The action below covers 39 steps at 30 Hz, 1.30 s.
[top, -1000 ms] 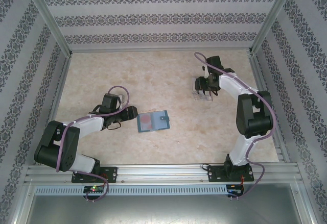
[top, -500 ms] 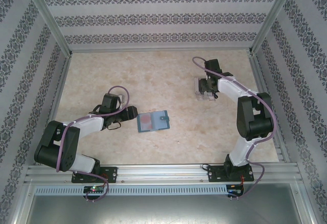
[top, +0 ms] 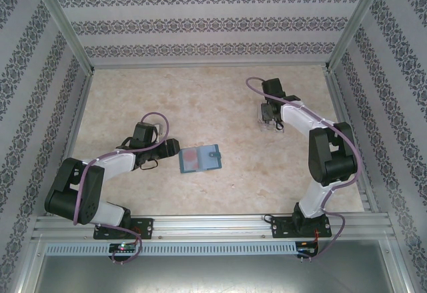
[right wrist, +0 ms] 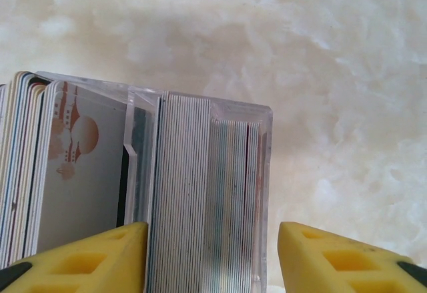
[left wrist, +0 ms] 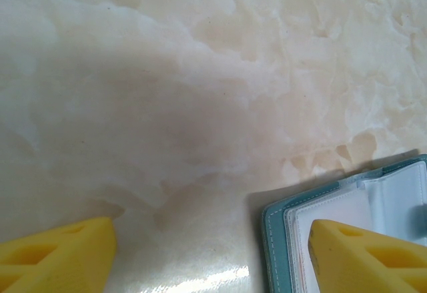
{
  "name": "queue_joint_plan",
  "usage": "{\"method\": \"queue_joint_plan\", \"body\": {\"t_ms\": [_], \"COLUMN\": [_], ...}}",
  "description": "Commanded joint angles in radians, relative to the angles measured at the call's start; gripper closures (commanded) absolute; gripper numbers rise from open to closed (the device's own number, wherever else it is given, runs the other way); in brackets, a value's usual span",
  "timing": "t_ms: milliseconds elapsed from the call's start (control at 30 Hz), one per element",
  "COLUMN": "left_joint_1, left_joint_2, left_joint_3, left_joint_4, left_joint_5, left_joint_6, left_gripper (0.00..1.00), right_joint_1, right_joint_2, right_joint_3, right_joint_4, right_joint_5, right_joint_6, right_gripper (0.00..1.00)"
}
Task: Put the credit cards into the card holder
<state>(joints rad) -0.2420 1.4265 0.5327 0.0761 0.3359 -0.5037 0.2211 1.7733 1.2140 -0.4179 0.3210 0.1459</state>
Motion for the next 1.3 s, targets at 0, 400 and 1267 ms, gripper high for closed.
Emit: {"method": "queue_joint_plan", "body": {"t_ms": [0,400,1267], "left_joint_1": [-0.001,-0.001,-0.002], "left_joint_2": [0.037,0.042,0.065], "left_joint_3": [0.004,0.006,0.014], "left_joint_4": [0.014,0.014,0.009], "left_joint_5": [0.006,0.019,0.012], "left_joint_6": [0.009,0.013,0.015], "left_gripper": [0.22,0.22,0.22], "right_joint_1": [0.002,0.018,0.04], "right_joint_2": [-0.029,-0.05,-0.052], "right_joint_3": [-0.016,-0.032,-0.039], "right_joint_4": [-0.018,0.003,0.016], "right_joint_5": [0.079,0.115,0.127], "right_joint_6": [-0.018,-0.037,-0.075], "right_gripper": [0.48,0.53,0.81]}}
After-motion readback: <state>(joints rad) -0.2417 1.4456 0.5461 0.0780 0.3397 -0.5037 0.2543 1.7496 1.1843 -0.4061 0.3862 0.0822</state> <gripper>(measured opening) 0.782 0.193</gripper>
